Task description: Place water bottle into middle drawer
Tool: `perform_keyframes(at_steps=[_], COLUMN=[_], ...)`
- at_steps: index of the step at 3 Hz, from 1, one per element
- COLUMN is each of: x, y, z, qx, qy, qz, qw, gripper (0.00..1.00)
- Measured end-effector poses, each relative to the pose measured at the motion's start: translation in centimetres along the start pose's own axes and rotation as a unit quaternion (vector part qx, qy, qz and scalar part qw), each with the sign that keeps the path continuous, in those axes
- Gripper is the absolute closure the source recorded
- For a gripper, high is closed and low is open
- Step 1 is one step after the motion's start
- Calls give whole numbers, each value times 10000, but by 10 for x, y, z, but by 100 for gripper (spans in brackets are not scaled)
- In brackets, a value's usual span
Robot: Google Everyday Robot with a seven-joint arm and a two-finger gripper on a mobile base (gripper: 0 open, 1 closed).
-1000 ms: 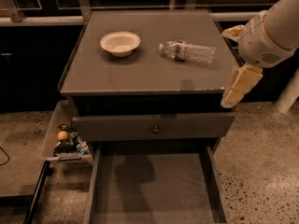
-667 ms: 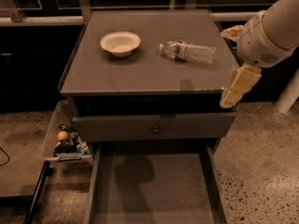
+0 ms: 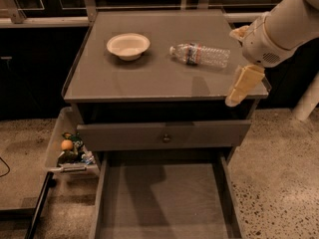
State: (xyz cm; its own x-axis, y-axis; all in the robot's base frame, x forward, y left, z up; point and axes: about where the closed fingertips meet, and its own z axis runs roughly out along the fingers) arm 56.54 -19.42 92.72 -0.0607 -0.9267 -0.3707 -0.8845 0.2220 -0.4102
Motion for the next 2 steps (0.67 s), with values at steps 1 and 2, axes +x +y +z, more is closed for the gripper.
perform_keyframes(at_steps=[1, 2], x=[0, -1], y=[-37, -66], z=[16, 33], qx=[106, 150], qy=[-213, -492], qz=[-21, 32], qw=[9997, 9987], gripper=[0, 0])
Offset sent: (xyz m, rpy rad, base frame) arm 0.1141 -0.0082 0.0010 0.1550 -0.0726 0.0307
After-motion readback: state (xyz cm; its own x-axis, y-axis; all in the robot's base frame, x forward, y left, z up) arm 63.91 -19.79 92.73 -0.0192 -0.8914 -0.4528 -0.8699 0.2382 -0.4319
